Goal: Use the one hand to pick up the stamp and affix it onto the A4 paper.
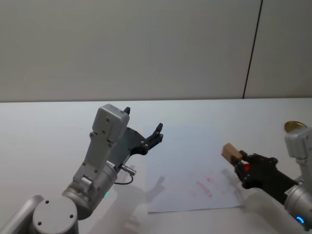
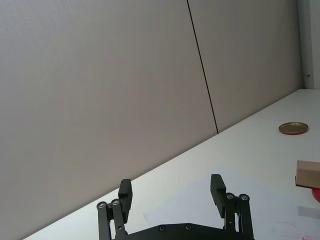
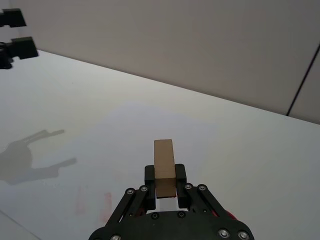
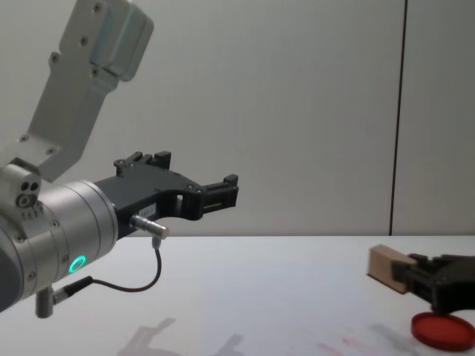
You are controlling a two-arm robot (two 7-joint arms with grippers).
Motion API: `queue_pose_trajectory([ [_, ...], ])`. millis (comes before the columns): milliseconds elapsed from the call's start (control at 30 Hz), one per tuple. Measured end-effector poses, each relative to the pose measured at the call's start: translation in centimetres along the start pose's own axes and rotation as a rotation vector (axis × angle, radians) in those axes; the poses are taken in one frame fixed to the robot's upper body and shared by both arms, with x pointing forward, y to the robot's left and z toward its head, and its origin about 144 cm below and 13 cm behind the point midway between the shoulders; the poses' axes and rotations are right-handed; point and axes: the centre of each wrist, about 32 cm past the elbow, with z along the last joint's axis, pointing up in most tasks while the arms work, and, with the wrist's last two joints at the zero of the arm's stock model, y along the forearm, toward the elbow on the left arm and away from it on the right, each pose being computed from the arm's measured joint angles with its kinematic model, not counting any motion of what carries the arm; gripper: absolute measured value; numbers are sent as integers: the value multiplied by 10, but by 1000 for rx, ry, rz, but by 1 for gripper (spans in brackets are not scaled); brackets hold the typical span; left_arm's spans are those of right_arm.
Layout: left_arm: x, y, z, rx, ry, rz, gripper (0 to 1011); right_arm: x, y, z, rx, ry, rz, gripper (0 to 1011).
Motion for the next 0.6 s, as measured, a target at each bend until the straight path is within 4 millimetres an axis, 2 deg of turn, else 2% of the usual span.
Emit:
queue_pose_trajectory([
  [600, 0, 0, 0, 0, 0, 0, 993, -33, 24, 7, 3, 35, 145, 214],
])
